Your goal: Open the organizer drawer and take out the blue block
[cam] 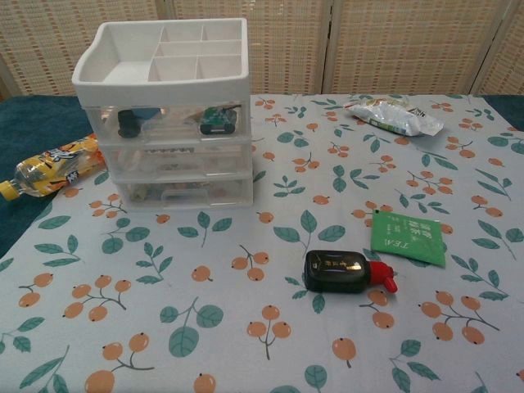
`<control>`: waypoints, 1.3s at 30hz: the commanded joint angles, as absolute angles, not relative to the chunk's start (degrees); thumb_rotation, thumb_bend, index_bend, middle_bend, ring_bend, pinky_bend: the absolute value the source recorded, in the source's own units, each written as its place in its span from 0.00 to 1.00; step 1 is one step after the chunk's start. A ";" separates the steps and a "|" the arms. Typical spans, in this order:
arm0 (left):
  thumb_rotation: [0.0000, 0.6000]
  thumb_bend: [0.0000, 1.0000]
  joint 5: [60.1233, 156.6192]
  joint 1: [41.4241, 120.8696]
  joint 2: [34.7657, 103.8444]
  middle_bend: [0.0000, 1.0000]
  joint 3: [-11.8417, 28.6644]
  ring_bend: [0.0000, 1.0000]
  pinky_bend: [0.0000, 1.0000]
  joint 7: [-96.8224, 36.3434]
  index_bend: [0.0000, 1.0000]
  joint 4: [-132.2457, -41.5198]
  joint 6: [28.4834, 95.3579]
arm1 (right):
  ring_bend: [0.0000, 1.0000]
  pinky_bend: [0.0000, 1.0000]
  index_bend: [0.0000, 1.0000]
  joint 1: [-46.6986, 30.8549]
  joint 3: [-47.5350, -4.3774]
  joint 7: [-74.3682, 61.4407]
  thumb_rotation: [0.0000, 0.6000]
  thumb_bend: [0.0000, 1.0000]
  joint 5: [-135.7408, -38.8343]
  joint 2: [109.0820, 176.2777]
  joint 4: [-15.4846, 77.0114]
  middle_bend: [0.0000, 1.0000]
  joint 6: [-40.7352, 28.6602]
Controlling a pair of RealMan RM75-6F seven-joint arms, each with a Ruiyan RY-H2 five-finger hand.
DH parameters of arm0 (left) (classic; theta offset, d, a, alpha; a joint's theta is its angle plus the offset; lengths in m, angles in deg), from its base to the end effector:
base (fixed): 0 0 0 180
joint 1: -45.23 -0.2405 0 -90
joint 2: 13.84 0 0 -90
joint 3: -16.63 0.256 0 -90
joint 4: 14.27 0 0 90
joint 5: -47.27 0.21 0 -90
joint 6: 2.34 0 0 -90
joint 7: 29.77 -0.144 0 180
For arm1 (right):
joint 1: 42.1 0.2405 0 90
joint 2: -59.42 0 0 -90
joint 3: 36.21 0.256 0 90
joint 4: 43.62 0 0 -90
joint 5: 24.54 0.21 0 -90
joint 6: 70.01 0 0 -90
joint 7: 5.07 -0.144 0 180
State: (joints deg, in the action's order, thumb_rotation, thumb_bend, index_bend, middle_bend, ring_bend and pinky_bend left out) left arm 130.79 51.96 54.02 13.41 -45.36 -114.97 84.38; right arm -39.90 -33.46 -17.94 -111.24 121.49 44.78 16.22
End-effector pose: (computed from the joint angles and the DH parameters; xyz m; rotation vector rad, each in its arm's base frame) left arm -0.2730 0.1881 0.1340 -1.3870 -0.8404 -0.8789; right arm -0.3321 -0.1667 0.1798 1.3072 -0.9992 0.9839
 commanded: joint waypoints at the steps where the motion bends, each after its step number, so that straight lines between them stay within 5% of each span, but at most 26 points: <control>1: 1.00 0.16 130.77 51.84 53.74 0.14 13.40 0.11 0.31 -45.21 0.04 -115.15 84.40 | 0.00 0.06 0.00 -39.80 -33.41 -17.99 1.00 0.13 -111.56 121.56 44.78 0.13 16.34; 18: 1.00 0.16 132.50 53.83 53.99 0.18 12.28 0.16 0.36 -36.82 0.11 -115.30 82.01 | 0.00 0.06 0.00 -39.78 -32.46 -17.90 1.00 0.13 -111.74 120.52 45.04 0.13 17.46; 25: 1.00 0.17 135.73 56.43 54.49 0.51 12.78 0.49 0.76 -31.09 0.25 -115.39 78.88 | 0.00 0.06 0.00 -39.84 -31.86 -17.96 1.00 0.13 -111.83 119.84 45.48 0.13 18.38; 28: 1.00 0.27 136.55 58.35 54.59 0.63 13.73 0.61 0.89 -27.90 0.29 -116.34 75.11 | 0.00 0.06 0.00 -39.79 -31.76 -17.86 1.00 0.13 -111.79 119.68 45.62 0.13 18.37; 32: 1.00 0.43 138.05 60.74 54.86 0.73 14.76 0.72 0.96 -24.45 0.29 -117.65 71.14 | 0.00 0.06 0.00 -39.69 -31.76 -17.63 1.00 0.13 -111.76 119.58 45.81 0.13 18.13; 39: 1.00 0.47 139.59 65.39 56.19 0.86 16.76 0.85 1.00 -17.30 0.21 -119.47 63.24 | 0.00 0.06 0.00 -39.45 -31.65 -17.39 1.00 0.13 -111.67 119.56 46.00 0.13 17.78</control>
State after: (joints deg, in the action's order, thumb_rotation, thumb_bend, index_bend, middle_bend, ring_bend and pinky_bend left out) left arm 139.21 63.77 55.45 16.04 -19.63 -118.73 65.44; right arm -39.45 -31.65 -17.39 -111.67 119.56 46.00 17.78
